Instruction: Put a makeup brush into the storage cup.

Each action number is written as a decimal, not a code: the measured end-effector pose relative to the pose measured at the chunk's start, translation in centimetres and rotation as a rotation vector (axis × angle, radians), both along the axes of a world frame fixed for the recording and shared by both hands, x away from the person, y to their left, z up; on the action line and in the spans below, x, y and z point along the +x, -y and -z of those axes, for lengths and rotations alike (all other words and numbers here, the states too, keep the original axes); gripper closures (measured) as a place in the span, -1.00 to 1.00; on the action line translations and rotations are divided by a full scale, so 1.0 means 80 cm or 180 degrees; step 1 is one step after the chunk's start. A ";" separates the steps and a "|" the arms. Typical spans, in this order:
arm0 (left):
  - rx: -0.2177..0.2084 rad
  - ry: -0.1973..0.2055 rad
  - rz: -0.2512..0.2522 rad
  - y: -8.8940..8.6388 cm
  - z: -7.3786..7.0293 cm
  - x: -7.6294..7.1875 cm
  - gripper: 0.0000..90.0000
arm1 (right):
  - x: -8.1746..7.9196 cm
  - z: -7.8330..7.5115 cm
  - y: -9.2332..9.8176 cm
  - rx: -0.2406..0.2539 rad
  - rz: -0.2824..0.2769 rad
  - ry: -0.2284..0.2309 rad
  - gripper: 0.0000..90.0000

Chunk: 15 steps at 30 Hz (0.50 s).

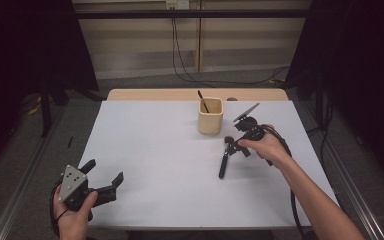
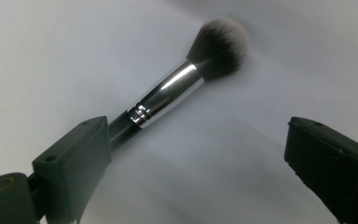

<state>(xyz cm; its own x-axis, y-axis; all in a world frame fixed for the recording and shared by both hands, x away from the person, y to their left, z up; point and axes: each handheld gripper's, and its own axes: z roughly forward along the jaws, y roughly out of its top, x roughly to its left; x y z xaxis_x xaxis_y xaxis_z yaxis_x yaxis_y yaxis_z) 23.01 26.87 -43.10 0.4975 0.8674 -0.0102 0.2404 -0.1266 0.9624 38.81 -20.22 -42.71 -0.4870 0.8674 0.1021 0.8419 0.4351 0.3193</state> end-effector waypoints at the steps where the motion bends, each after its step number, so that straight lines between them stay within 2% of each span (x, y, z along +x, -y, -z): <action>1: -0.0001 0.0000 0.0007 0.000 0.000 0.000 -0.94 | 0.002 0.001 -0.003 -0.0013 0.0021 -0.0031 -0.86; 4: -0.0001 0.0006 0.0000 0.000 0.000 -0.001 -0.94 | 0.008 0.003 -0.010 -0.0016 0.0045 -0.0149 -0.80; 7: 0.0005 0.0005 -0.0002 -0.001 0.000 -0.001 -0.94 | 0.012 0.005 -0.016 -0.0062 0.0079 -0.0181 -0.78; 9: -0.0003 0.0003 -0.0004 -0.001 0.000 -0.001 -0.94 | 0.013 0.006 -0.018 -0.0109 0.0113 -0.0199 -0.69; 13: 0.0052 0.0030 0.0024 0.001 -0.001 -0.002 -0.94 | 0.015 0.010 -0.023 -0.0149 0.0168 -0.0249 -0.63; 15: 0.0078 0.0040 0.0047 0.004 -0.001 -0.002 -0.94 | 0.014 0.013 -0.028 -0.0199 0.0162 -0.0219 -0.57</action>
